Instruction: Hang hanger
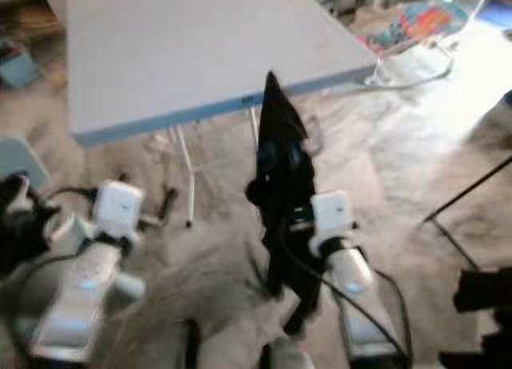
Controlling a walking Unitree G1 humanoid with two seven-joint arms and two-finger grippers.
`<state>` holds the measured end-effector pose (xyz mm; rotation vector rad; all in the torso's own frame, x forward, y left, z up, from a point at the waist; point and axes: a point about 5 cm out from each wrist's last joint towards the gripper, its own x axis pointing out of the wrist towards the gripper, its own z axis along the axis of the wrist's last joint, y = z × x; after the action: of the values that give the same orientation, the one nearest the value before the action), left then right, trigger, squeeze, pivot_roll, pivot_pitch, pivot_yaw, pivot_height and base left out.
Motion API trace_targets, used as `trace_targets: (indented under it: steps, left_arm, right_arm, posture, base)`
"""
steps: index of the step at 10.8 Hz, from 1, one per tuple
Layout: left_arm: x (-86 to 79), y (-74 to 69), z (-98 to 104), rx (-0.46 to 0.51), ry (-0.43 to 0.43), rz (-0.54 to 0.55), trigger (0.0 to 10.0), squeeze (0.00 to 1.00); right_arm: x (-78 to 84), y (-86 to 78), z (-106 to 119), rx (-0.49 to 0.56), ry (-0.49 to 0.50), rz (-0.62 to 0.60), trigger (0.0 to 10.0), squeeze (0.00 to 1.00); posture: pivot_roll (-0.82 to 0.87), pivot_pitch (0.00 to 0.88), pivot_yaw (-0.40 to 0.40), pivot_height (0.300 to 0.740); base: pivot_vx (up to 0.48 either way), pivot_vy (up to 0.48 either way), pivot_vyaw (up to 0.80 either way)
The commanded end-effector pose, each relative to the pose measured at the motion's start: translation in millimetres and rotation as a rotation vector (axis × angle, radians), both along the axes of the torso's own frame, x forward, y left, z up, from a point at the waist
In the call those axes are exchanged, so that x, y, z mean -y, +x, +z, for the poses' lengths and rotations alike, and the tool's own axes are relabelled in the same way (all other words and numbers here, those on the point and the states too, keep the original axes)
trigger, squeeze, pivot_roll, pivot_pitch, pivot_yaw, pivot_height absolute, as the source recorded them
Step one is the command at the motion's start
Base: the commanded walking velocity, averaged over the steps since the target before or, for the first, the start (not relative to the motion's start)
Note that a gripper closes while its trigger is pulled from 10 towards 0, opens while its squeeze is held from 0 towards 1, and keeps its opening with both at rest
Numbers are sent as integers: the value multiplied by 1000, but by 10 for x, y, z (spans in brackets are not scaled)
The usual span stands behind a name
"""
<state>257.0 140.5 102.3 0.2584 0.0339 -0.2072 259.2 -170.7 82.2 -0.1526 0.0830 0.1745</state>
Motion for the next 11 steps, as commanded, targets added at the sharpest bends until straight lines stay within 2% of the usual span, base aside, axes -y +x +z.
trace_targets:
  steps: [1,6,10,11]
  left_arm:
    - [-28,-12,-5,-9,8,-4,10000,0]
    - [-24,5,-8,-17,5,-7,10000,0]
    - [-28,19,-9,-20,-8,-5,10000,0]
    - [-35,22,-12,-25,-21,-1,10000,0]
  right_arm:
    - [-4,22,82,51,18,-6,10000,0]
    - [-23,22,81,50,35,1,10000,0]
    - [-56,17,82,58,27,27,10000,0]
    - [-63,18,84,58,26,33,10000,0]
  posture:
    - [-34,131,-60,740]
    - [-37,142,-60,740]
    - [-37,142,-58,740]
    - [-38,142,-58,740]
  base:
    - [-319,0,0]
    - [-318,0,0]
    - [0,0,0]
    - [0,0,800]
